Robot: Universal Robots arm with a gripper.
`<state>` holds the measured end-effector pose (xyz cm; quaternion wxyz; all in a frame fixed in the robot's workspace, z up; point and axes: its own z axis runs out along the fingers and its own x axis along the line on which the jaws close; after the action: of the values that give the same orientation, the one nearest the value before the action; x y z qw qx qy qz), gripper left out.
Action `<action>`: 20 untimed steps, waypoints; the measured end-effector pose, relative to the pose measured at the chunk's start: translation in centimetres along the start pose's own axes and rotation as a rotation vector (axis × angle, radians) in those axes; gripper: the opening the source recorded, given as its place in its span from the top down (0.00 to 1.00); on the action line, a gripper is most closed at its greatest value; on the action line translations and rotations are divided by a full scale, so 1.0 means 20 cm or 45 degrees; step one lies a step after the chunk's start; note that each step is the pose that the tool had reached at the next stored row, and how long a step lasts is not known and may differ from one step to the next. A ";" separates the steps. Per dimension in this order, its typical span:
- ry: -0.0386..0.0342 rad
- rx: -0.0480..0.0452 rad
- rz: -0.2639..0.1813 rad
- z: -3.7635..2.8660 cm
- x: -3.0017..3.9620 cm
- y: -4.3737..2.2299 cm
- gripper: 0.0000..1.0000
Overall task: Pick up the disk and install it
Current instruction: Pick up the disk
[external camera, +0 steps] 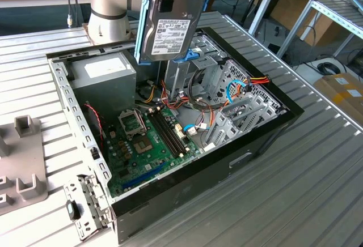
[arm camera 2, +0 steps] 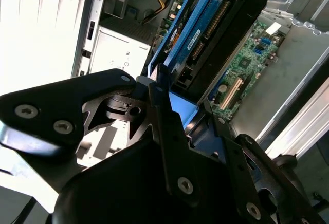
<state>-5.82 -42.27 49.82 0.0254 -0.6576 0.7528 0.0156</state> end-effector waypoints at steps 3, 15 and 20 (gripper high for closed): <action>0.0000 0.000 0.000 0.000 0.005 -0.001 0.63; 0.0000 0.000 0.000 -0.001 0.025 -0.003 0.63; 0.0001 0.000 0.000 -0.002 0.033 -0.005 0.63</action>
<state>-5.82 -42.93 49.82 0.0254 -0.6576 0.7528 0.0156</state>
